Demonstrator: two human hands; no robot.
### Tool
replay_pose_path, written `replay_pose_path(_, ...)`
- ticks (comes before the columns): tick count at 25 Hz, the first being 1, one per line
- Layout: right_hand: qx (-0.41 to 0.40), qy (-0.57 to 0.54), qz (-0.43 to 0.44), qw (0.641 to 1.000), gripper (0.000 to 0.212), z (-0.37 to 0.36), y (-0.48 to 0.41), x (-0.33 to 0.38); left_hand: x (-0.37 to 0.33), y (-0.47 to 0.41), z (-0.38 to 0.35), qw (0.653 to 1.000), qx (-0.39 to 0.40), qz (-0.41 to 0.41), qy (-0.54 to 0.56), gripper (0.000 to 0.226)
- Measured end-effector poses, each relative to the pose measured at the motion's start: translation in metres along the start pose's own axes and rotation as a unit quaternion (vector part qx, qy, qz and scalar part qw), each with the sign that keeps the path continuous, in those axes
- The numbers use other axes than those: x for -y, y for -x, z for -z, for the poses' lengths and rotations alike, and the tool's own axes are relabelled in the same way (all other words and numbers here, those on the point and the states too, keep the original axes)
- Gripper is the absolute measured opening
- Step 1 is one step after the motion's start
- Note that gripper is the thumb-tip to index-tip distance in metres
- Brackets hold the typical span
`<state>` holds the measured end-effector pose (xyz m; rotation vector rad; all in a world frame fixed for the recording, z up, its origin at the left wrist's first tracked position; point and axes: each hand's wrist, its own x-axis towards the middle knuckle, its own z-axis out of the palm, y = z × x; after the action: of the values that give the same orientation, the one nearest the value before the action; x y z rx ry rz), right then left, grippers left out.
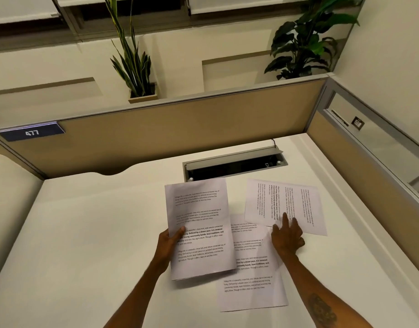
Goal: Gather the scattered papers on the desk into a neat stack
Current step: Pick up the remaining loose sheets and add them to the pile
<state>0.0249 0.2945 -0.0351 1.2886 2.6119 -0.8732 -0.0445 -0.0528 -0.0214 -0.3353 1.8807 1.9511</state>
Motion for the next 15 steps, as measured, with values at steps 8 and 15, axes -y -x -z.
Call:
replay_pose_path(8,-0.116,-0.076,-0.120,0.983,0.067,0.026,-0.038,-0.021,-0.002,-0.012,-0.019,1.000,0.020,0.005,0.004,0.022)
replay_pose_path(15,-0.090,-0.102,-0.214,0.967,0.067,0.044,-0.065,-0.042,-0.006,-0.020,-0.038,1.000,0.025,0.000,-0.005,0.025)
